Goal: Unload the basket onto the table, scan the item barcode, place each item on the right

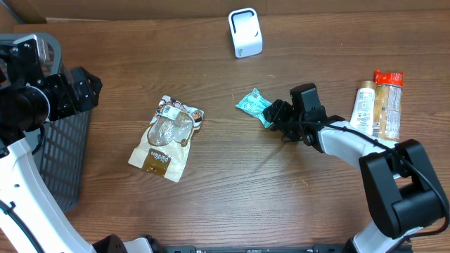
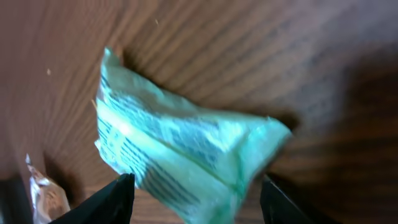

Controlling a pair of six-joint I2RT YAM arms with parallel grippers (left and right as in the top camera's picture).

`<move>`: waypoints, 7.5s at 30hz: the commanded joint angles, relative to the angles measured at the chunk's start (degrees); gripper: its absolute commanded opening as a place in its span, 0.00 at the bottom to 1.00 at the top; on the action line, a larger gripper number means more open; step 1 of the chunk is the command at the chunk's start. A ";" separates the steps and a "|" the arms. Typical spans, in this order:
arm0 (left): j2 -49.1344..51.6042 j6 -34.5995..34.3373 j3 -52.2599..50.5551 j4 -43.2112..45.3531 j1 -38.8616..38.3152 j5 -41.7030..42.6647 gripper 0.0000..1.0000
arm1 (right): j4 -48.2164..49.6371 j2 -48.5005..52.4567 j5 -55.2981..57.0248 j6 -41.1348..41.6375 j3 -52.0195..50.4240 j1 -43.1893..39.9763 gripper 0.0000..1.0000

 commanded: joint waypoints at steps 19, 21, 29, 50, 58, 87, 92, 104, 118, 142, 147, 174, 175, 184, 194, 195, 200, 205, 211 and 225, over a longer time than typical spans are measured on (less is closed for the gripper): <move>0.26 1.14 0.07 0.09 0.13 0.59 1.00 | 5.22 6.71 -20.33 -15.61 2.64 -1.51 0.07; 0.26 1.14 0.07 0.09 0.13 0.61 1.00 | 0.13 6.43 -23.61 -20.70 5.44 -2.64 0.04; 0.28 1.14 0.07 0.09 0.13 0.61 1.00 | -33.97 6.29 -24.81 -46.51 23.61 -4.20 0.04; 0.28 1.14 0.07 0.09 0.13 0.59 0.99 | -42.82 -14.03 -33.97 -52.09 33.03 -5.33 0.04; 0.28 1.14 0.07 0.09 0.13 0.61 1.00 | -42.64 -17.00 -0.07 -45.40 35.32 -1.57 0.04; 0.28 1.14 0.07 0.09 0.13 0.61 1.00 | 36.70 16.87 43.67 -117.74 36.70 8.72 0.04; 0.28 1.14 0.07 0.09 0.13 0.61 0.99 | 39.74 20.68 42.29 -121.72 36.72 8.52 0.04; 0.28 1.14 0.07 0.09 0.13 0.61 1.00 | 39.56 25.83 39.19 -125.09 36.76 7.96 0.04; 0.28 1.14 0.07 0.09 0.13 0.59 1.00 | 40.85 27.82 37.24 -138.62 36.81 7.78 0.04; 0.28 1.14 0.07 0.09 0.13 0.61 1.00 | 15.98 3.96 40.85 -118.38 36.79 11.39 0.04; 0.28 1.14 0.07 0.09 0.13 0.61 1.00 | -3.65 -7.93 38.56 -90.42 36.79 12.09 0.04; 0.28 1.14 0.07 0.09 0.13 0.61 1.00 | -52.96 -0.85 7.74 -44.70 26.91 -26.01 0.04; 0.28 1.14 0.07 0.09 0.13 0.61 1.00 | -53.86 0.04 8.63 -44.65 26.91 -26.80 0.04; 0.28 1.14 0.07 0.09 0.13 0.61 1.00 | -59.87 1.31 12.81 -44.61 28.37 -29.73 0.70; 0.28 1.14 0.07 0.09 0.13 0.61 1.00 | -64.04 1.27 -16.44 -44.19 45.81 -26.18 1.00; 0.28 1.14 0.07 0.09 0.13 0.61 1.00 | -61.99 1.29 -22.71 -44.28 45.77 -24.72 1.00; 0.28 1.14 0.07 0.09 0.13 0.61 1.00 | -52.02 1.66 -28.17 -44.37 42.12 -14.86 1.00; 0.28 1.16 0.07 0.09 0.13 0.61 1.00 | -39.01 2.23 -26.58 -39.06 35.39 -4.72 1.00; 0.28 1.14 0.07 0.09 0.13 0.59 1.00 | -26.10 5.81 -21.73 -20.15 28.74 4.42 1.00; 0.28 1.14 0.07 0.09 0.13 0.63 0.99 | -7.58 16.85 -16.26 -7.32 27.65 18.73 0.95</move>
